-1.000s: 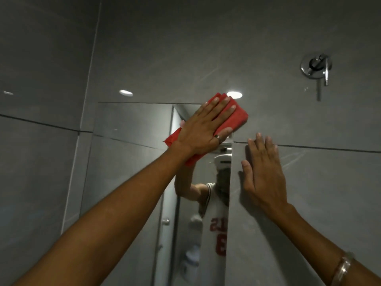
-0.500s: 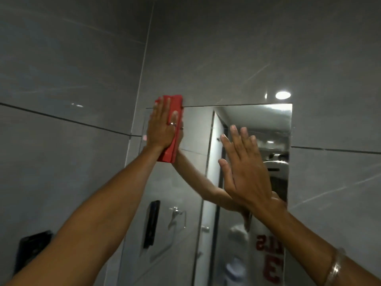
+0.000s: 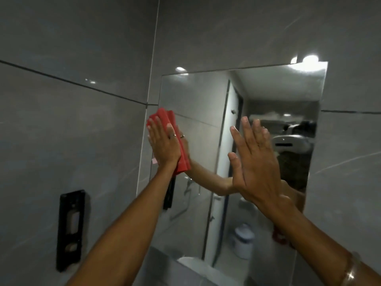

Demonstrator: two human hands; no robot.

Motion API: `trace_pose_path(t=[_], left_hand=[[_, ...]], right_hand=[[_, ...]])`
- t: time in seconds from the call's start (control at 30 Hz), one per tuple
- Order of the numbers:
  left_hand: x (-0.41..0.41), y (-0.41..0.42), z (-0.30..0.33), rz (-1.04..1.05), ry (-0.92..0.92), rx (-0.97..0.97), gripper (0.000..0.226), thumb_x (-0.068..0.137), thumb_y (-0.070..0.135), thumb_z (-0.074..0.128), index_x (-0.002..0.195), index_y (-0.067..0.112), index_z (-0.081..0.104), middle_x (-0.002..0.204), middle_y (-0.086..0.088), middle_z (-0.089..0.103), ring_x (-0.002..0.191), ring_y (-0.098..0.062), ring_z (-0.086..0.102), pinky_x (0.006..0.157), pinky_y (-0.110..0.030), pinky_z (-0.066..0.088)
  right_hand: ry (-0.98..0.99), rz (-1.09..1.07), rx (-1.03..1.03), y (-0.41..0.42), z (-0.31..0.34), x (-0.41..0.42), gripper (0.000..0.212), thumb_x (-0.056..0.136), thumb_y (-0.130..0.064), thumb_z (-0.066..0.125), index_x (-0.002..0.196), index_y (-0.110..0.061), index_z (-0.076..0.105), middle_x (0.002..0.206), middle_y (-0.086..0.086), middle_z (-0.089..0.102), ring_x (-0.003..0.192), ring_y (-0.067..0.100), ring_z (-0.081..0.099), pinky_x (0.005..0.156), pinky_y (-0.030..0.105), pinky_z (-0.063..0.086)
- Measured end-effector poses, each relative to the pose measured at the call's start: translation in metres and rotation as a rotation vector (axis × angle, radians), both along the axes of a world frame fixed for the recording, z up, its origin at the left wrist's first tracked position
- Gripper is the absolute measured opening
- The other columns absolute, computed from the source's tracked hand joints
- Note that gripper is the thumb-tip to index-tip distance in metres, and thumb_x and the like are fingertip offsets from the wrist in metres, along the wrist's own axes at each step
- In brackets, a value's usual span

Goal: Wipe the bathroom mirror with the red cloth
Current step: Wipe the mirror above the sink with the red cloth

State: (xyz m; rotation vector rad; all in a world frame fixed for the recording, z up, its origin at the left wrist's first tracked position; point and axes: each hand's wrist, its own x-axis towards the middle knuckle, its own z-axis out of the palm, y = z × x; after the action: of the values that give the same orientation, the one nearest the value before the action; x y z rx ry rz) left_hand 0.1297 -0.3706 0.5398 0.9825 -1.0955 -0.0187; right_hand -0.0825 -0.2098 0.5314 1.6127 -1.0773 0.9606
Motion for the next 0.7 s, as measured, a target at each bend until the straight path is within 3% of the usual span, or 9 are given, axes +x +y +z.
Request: trace_pose_path(t=[0.03, 0.1, 0.17, 0.23, 0.33, 0.4, 0.53, 0.63, 0.7], left_hand=[[-0.011, 0.005, -0.014, 0.002, -0.062, -0.015, 0.078, 0.102, 0.067, -0.001, 0.166, 0.022, 0.000, 0.176, 0.000, -0.003, 0.162, -0.017, -0.003, 0.133, -0.048, 0.001], [-0.020, 0.007, -0.058, 0.000, -0.402, -0.182, 0.065, 0.110, 0.050, 0.010, 0.167, 0.018, 0.002, 0.176, -0.001, -0.005, 0.163, -0.021, -0.003, 0.133, -0.044, -0.005], [-0.005, 0.001, -0.098, -0.011, -0.647, -0.309, 0.062, 0.112, 0.043, 0.019, 0.167, 0.017, 0.009, 0.176, 0.002, -0.001, 0.163, -0.024, 0.001, 0.133, -0.045, -0.001], [0.017, -0.011, -0.121, 0.004, -0.561, -0.274, 0.061, 0.112, 0.044, 0.022, 0.166, 0.017, 0.016, 0.175, 0.004, 0.002, 0.163, -0.021, 0.004, 0.133, -0.047, 0.006], [0.035, -0.016, -0.136, -0.022, -0.143, -0.053, 0.066, 0.108, 0.046, 0.023, 0.164, 0.013, 0.018, 0.173, -0.003, 0.009, 0.161, -0.021, 0.009, 0.131, -0.053, 0.014], [0.031, -0.011, -0.154, -0.026, -0.051, 0.022, 0.066, 0.108, 0.042, 0.022, 0.164, 0.009, 0.016, 0.174, -0.010, 0.011, 0.162, -0.025, 0.010, 0.130, -0.054, 0.014], [-0.007, 0.020, -0.241, -0.075, -0.337, -0.070, 0.062, 0.108, 0.025, 0.029, 0.165, 0.010, 0.008, 0.174, -0.017, 0.006, 0.162, -0.036, 0.006, 0.131, -0.057, 0.005], [-0.008, 0.035, -0.293, -0.053, -0.684, -0.183, 0.062, 0.110, 0.045, 0.017, 0.165, 0.029, -0.007, 0.175, 0.001, -0.007, 0.161, -0.027, 0.001, 0.132, -0.048, 0.001], [0.006, 0.035, -0.306, -0.027, -0.699, -0.162, 0.065, 0.109, 0.055, 0.012, 0.165, 0.028, -0.006, 0.175, -0.005, 0.000, 0.161, -0.025, 0.002, 0.130, -0.052, 0.008]], right_hand=[[-0.006, 0.009, 0.008, 0.001, -0.005, 0.001, 0.066, 0.105, -0.048, 0.023, 0.162, -0.017, 0.022, 0.173, 0.010, 0.011, 0.162, 0.030, 0.007, 0.128, 0.057, 0.016], [-0.003, 0.021, 0.032, 0.002, -0.018, 0.002, 0.066, 0.103, -0.045, 0.027, 0.162, -0.015, 0.025, 0.173, 0.011, 0.012, 0.161, 0.030, 0.007, 0.130, 0.055, 0.013], [0.008, 0.016, 0.051, 0.004, -0.033, 0.003, 0.066, 0.103, -0.044, 0.030, 0.161, -0.013, 0.029, 0.172, 0.013, 0.015, 0.161, 0.033, 0.010, 0.130, 0.054, 0.011], [0.000, 0.030, 0.084, 0.007, -0.050, 0.003, 0.066, 0.101, -0.042, 0.033, 0.160, -0.012, 0.030, 0.171, 0.015, 0.018, 0.160, 0.035, 0.013, 0.130, 0.054, 0.013], [-0.020, 0.045, 0.120, 0.014, -0.069, -0.004, 0.065, 0.101, -0.041, 0.033, 0.158, -0.011, 0.030, 0.170, 0.016, 0.020, 0.159, 0.036, 0.015, 0.128, 0.058, 0.018], [-0.027, 0.042, 0.157, 0.018, -0.084, -0.010, 0.065, 0.101, -0.042, 0.032, 0.159, -0.011, 0.030, 0.170, 0.016, 0.020, 0.159, 0.037, 0.015, 0.127, 0.061, 0.019], [-0.001, 0.062, 0.197, 0.018, -0.118, -0.015, 0.064, 0.101, -0.040, 0.036, 0.158, -0.012, 0.030, 0.169, 0.016, 0.021, 0.159, 0.035, 0.014, 0.128, 0.058, 0.017], [0.024, 0.074, 0.208, 0.018, -0.143, -0.012, 0.064, 0.099, -0.039, 0.039, 0.157, -0.011, 0.035, 0.168, 0.016, 0.025, 0.158, 0.034, 0.018, 0.130, 0.053, 0.014], [0.046, 0.081, 0.202, 0.021, -0.155, -0.015, 0.064, 0.098, -0.038, 0.042, 0.156, -0.012, 0.036, 0.167, 0.015, 0.027, 0.159, 0.031, 0.017, 0.132, 0.045, 0.005]])
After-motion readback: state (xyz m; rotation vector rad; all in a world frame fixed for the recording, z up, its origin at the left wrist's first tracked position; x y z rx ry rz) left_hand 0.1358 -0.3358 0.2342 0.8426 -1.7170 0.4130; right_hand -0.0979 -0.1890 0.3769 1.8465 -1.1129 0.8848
